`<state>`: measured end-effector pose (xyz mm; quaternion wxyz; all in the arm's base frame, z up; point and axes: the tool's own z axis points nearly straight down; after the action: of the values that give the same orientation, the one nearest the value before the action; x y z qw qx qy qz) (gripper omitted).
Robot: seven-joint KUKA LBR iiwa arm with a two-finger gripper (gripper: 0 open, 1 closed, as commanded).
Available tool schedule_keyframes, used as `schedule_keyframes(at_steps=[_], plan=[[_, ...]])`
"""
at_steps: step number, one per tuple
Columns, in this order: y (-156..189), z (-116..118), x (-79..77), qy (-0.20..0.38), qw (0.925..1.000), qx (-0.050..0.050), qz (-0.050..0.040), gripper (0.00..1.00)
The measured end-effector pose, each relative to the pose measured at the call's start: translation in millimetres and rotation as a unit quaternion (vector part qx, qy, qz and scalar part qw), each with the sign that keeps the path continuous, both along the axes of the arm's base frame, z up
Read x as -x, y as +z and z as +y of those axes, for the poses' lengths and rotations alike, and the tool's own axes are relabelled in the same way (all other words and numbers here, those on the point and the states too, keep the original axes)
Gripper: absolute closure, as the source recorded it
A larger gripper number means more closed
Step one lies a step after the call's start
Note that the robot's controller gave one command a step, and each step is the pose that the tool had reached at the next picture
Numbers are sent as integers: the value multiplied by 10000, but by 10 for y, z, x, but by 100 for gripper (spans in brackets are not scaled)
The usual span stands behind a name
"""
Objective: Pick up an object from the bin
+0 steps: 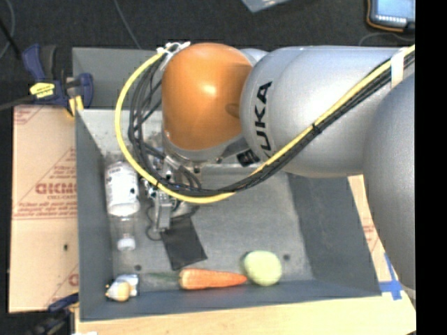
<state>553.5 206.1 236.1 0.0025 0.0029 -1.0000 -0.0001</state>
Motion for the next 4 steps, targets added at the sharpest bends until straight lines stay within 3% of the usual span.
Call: schedule_keyframes(at_steps=[1, 2, 3, 4], plan=[[48, -12, -17, -23, 10000, -9, -41, 0], [-472, -186, 74, 3, 10000, -19, -55, 0], [-430, -289, 165, 45, 10000, 22, 49, 0], [-233, -678, 249, 774, 9970, -20, -83, 0]])
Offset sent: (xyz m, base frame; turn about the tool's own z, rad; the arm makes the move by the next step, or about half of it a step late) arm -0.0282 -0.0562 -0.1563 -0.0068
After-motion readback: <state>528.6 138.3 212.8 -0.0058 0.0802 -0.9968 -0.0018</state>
